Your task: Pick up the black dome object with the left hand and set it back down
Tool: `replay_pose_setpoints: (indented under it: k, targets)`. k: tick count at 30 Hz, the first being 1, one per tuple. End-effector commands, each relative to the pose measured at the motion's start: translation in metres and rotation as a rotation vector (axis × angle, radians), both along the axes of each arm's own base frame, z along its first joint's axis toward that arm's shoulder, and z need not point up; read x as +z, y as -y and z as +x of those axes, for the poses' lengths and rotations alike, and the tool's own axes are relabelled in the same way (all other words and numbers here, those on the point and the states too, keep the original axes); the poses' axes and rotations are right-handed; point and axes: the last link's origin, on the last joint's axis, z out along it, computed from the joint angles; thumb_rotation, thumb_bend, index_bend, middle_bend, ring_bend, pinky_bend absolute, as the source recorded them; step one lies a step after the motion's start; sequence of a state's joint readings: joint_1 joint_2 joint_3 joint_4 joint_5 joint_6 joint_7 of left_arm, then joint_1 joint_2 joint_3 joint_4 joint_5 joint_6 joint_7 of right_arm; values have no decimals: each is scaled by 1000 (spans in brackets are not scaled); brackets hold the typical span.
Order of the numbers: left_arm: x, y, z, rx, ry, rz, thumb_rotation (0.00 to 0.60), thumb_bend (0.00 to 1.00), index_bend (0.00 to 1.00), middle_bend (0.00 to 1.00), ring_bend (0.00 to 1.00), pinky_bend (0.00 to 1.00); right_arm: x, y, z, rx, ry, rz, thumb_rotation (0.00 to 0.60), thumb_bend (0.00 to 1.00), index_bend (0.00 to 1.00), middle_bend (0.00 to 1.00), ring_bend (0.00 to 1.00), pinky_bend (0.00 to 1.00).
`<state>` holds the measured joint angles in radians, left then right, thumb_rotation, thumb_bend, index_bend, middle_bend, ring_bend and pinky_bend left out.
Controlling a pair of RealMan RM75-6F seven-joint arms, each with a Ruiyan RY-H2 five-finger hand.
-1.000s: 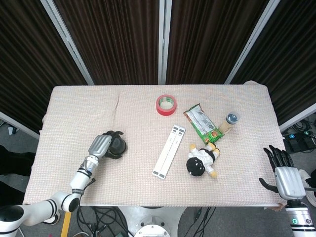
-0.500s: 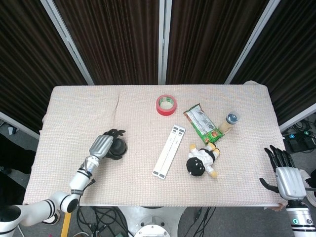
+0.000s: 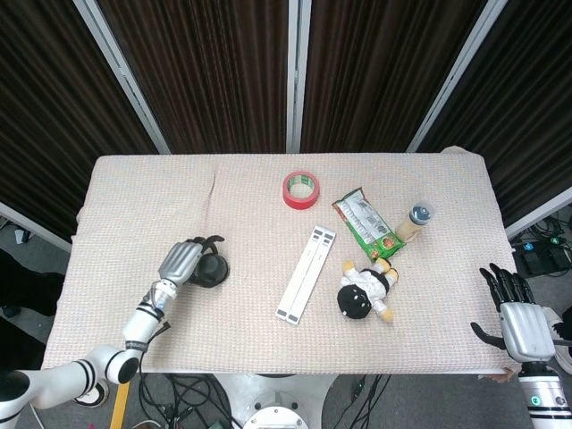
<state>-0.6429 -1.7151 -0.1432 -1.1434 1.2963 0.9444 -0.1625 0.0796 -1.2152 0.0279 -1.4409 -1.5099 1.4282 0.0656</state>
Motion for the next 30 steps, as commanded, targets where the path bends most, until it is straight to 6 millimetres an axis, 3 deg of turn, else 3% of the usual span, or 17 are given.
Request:
replay_pose_setpoints:
  k: [1, 10, 19, 24, 30]
  targets:
    - [1, -1, 2, -2, 7, 6, 600, 52, 240, 399, 296, 347, 0, 0, 0, -1, 0, 1, 600, 101, 0, 0, 0, 0]
    - [14, -5, 9, -18, 25, 34, 600, 73, 251, 406, 304, 357, 0, 0, -2, -6, 0, 0, 600, 101, 0, 0, 0, 0]
    - [40, -20, 15, -25, 22, 111, 600, 75, 251, 406, 309, 363, -1, 0, -2, -8, 1, 4, 600, 101, 0, 0, 0, 0]
    - [50, -32, -3, 24, -33, 173, 600, 76, 258, 405, 309, 362, -2, 1, -2, -7, 0, 5, 600, 101, 0, 0, 0, 0]
    - [42, -31, -31, 88, -86, 169, 600, 81, 251, 391, 299, 355, -2, 1, -3, -14, -2, 9, 600, 101, 0, 0, 0, 0]
